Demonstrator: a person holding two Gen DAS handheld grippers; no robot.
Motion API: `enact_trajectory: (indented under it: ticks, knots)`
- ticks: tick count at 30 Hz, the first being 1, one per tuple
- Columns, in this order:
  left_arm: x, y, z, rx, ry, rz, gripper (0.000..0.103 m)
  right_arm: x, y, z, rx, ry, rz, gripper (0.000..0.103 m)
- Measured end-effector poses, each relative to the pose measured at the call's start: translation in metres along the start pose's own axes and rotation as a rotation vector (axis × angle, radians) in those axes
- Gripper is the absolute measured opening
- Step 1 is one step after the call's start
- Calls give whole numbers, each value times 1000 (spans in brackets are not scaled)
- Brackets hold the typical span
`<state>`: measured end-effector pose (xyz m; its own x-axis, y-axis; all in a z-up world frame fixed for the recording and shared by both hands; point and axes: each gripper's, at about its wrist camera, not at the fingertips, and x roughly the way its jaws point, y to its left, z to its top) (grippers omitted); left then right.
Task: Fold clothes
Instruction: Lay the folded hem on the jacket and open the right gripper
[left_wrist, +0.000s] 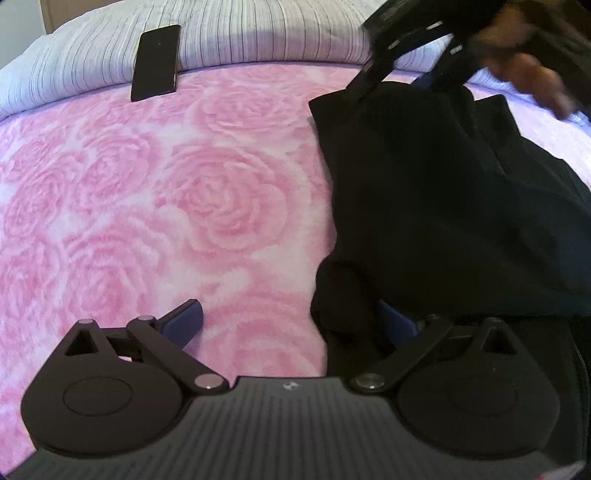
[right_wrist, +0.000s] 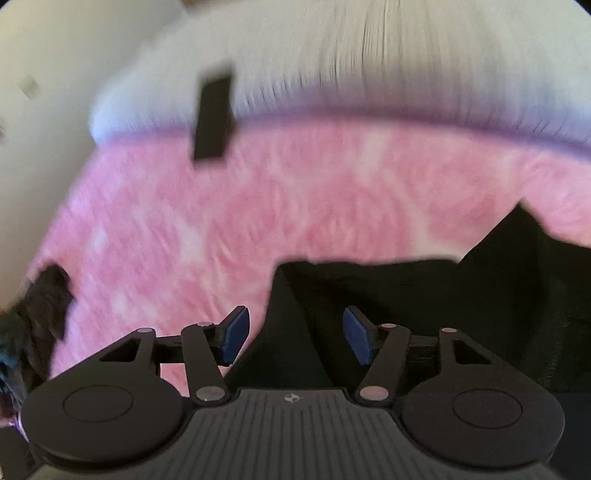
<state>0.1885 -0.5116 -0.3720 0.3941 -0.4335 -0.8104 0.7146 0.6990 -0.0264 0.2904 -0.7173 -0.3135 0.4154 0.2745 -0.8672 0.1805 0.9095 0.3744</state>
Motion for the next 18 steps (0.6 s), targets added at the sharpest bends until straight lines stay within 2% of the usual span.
enact_trajectory:
  ticks: [1,2,3,4,7,8,11,12,14,18]
  knots:
    - [-1,0,-2,-2,-8,-6,99,12,1,5,9,62,3,60]
    - [-2,1,-3,-7,-16,-10,99,21,4,10,1,101,6,47]
    - [-3,2,-3,-16,-23,-11,99,27,9,13,-27,114,3,23]
    - [-4,3,-4,-26,-26,-13,100,30,16,17,-56,113,21,19]
    - [-3,7,-5,-59,-24,-22,101,29,36,26,-96,25,82,18]
    - [-3,8,-3,-65,-20,-26,101,29,42,29,-113,-3,67,19]
    - [-14,10,6,-43,-53,-23,101,17,51,22,-151,-99,-51,26]
    - [-17,11,11,-27,-71,-22,101,6,51,17,-150,-151,-68,36]
    - [-21,11,22,12,-101,-25,101,-16,51,2,-144,-240,-104,46]
    - [-6,10,46,59,-98,-46,101,-49,42,-53,-101,-319,-197,46]
